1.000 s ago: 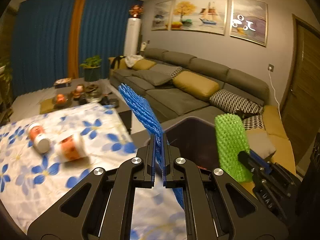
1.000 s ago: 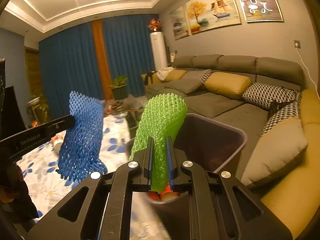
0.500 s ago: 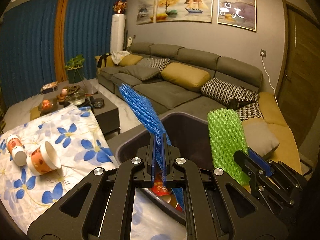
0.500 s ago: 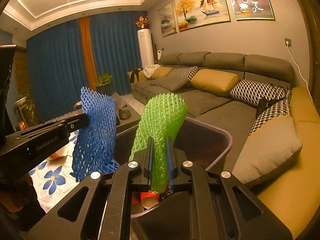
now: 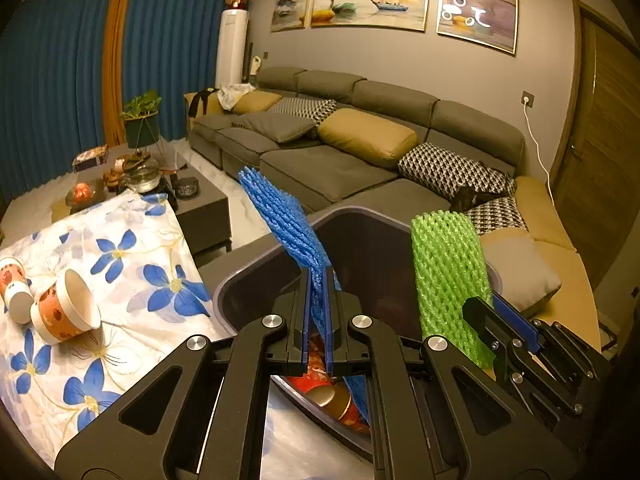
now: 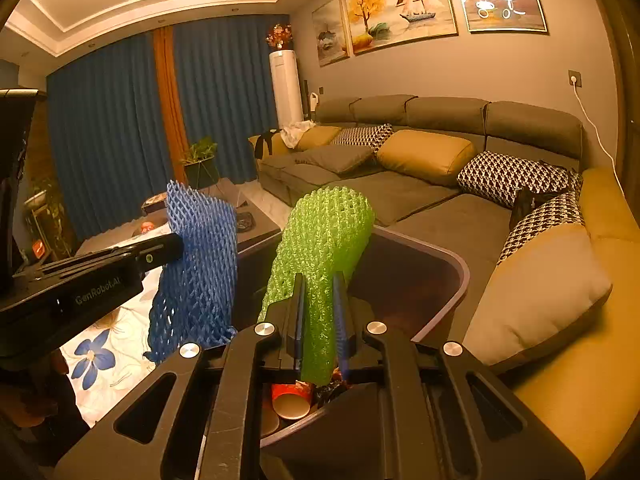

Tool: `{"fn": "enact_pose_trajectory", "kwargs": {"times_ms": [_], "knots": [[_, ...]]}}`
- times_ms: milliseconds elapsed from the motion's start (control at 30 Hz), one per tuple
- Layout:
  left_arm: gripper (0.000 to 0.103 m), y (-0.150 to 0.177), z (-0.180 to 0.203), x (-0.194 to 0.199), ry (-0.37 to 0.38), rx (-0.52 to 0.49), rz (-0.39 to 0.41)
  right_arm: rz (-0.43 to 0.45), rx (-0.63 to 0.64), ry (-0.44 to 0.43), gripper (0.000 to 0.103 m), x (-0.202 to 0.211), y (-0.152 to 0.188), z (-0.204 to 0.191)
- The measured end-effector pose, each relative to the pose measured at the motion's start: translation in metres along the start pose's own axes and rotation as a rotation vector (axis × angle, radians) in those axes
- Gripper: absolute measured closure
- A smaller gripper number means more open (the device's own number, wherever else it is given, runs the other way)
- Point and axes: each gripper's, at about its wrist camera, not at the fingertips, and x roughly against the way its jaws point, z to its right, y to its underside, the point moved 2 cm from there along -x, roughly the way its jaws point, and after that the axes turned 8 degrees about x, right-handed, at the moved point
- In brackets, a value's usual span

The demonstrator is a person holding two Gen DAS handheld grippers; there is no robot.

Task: Collect trash
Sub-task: 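Open both tools to drop the mesh sleeves into the bin, then move both tools back over the bed toward the two white-and-orange cups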

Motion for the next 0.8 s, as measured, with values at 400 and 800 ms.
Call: {"fn": "enact_pose_trajectory", "kwargs": {"times_ms": [400, 800], "knots": [[0.033, 0.003, -0.011, 0.001, -0.026, 0.02, 0.017, 0.002, 0.006, 0.0, 0.072, -0.005, -0.001, 0.001], [0.008, 0.015, -0.079, 0.06, -0.224, 0.11, 0.128, 0.058, 0.009, 0.046, 0.023, 0.024, 0.002, 0.005]]}}
